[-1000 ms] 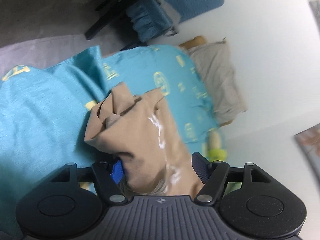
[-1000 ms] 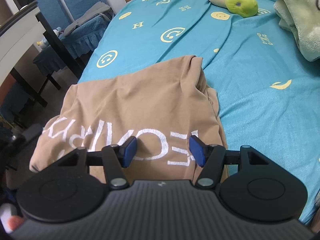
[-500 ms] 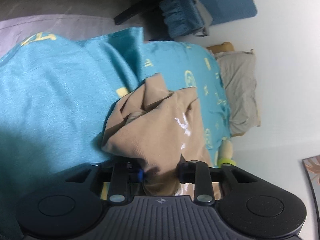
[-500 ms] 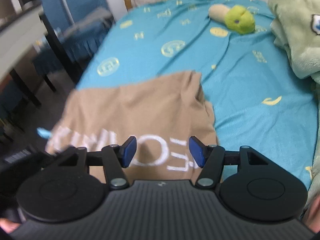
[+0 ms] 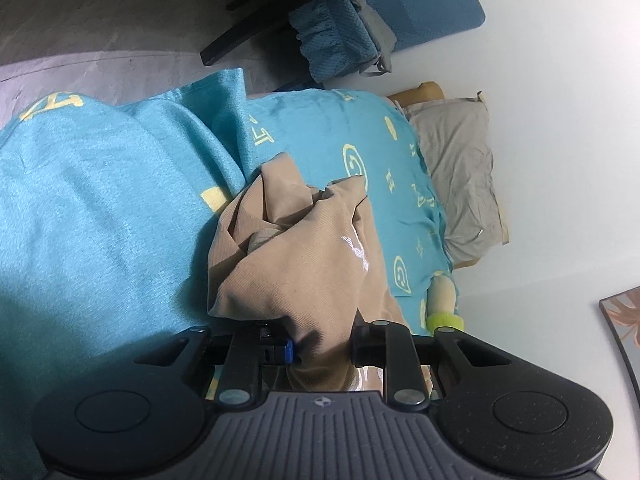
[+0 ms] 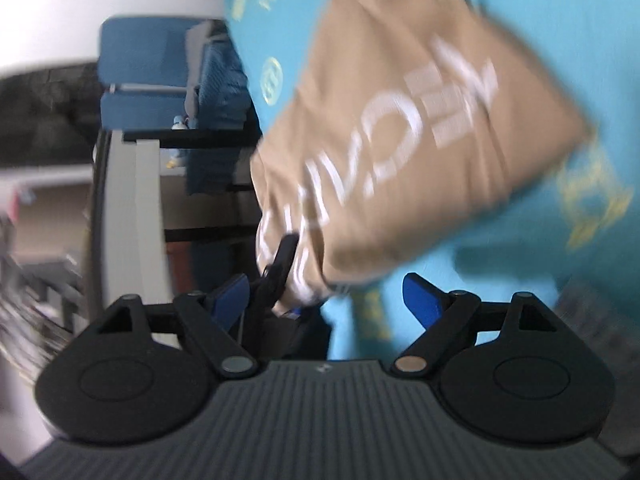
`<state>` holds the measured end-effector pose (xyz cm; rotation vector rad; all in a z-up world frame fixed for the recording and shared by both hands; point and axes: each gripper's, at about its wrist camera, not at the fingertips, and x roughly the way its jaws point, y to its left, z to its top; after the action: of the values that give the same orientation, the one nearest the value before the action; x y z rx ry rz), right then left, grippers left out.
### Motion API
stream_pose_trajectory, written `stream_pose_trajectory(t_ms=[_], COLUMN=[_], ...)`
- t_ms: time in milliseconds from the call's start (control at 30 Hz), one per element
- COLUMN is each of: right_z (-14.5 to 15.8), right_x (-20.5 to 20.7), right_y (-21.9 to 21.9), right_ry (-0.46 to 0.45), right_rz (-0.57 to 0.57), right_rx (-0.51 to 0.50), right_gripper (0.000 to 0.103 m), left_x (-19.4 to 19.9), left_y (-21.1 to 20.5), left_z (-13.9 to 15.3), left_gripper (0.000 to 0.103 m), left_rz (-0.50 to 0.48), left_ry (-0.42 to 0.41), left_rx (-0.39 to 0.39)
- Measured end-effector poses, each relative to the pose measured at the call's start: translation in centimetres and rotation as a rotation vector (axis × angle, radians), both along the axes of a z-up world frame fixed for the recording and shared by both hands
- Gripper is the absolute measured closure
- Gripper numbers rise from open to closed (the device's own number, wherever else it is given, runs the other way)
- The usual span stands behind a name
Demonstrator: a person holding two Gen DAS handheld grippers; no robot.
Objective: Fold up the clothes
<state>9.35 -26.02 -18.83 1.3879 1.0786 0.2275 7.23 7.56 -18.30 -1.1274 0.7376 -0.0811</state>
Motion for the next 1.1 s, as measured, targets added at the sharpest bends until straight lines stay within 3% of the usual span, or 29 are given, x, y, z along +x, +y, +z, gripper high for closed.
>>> stream_pose_trajectory(t_ms=[100, 233, 300, 400, 567, 767, 833, 1100], right_z=[-2.1, -2.5, -2.1, -1.8, -0.3, 0.5, 1.0, 8.0], right_x=[-0.5, -1.4, -1.9, -2.1, -2.7, -3.1, -3.4, -6.3], right_y=[0.3, -1.2, -2.1, -2.0, -1.3, -2.8, -3.2, -4.9], right_ry=[0.056, 0.067, 0.057, 0.059, 0.010, -0.034, -0.058, -0.186], right_rz=[-0.078, -0.269, -0.341, -0.355, -0.348, -0.356, -0.361, -0.383], right_rx=[0.079, -0.013, -0.047, -0.099, -0.185, -0.208, -0.189, -0.265], right_gripper=[0.017, 0.019, 0.028, 0.047, 0.052, 0.057, 0.063, 0.073], left_x=[0.0, -0.2, -0.1, -0.1, -0.3, -0.7, -1.2, -2.1], left_y=[0.1, 0.6, 0.6, 0.5, 0.4, -0.3, -0.3, -1.3], left_z=[0.0, -0.5, -0.5, -0.4, 0.3, 2.3, 3.2, 9.4], left_gripper=[0.082, 0.084, 0.085, 0.085, 0.085, 0.086, 0.086, 0.086], left_rz=[0.000, 0.027, 0.027, 0.022, 0.006, -0.038, -0.041, -0.132], left_ry=[-0.016, -0.046, -0.050, -0.058, -0.084, -0.134, -0.140, -0.119], left_rx=[-0.016, -0.114, -0.118, -0.116, -0.095, -0.037, -0.035, -0.091])
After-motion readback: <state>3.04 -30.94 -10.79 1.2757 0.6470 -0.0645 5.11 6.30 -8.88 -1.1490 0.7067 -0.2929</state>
